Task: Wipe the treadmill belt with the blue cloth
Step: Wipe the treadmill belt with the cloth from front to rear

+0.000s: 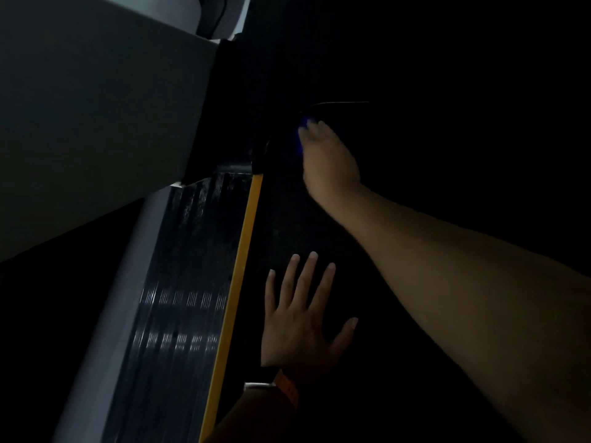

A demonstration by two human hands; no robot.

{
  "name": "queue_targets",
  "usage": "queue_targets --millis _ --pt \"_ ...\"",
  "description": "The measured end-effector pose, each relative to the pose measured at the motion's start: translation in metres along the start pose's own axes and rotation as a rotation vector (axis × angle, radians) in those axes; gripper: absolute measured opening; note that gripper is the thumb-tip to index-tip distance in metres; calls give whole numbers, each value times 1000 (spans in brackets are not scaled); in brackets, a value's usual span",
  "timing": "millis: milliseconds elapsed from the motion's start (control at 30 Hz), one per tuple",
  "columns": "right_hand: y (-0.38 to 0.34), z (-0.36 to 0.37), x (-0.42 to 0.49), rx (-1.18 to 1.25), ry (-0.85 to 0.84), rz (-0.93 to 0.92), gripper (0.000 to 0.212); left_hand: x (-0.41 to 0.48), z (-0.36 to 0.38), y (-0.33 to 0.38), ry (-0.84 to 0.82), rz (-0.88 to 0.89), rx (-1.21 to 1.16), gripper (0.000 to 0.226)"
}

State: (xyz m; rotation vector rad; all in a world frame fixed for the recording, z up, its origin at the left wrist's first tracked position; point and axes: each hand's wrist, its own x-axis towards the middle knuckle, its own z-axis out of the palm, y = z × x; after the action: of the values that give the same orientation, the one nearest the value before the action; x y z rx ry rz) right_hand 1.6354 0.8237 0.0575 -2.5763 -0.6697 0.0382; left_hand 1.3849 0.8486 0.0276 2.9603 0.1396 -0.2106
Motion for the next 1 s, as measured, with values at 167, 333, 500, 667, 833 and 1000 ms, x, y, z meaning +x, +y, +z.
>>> queue_targets --millis 167,333,500,667,833,1000 --pt "13 -13 -45 -21 -233 -424 57 -2 0 -3 28 17 -29 81" --pt "35 -16 -35 -84 15 33 64 0 2 -2 44 -1 -27 82" --pt "50 -24 -54 -85 -212 -352 60 -4 0 4 87 -62 -23 82" --pt "-7 2 -99 -42 -78 -146 56 -35 10 8 116 -172 -33 80" --pt "23 -10 -90 -32 -96 -198 60 -61 18 -6 157 -44 -22 80" --pt "-34 21 -124 -249 63 -416 39 -59 19 -6 134 -46 -33 82"
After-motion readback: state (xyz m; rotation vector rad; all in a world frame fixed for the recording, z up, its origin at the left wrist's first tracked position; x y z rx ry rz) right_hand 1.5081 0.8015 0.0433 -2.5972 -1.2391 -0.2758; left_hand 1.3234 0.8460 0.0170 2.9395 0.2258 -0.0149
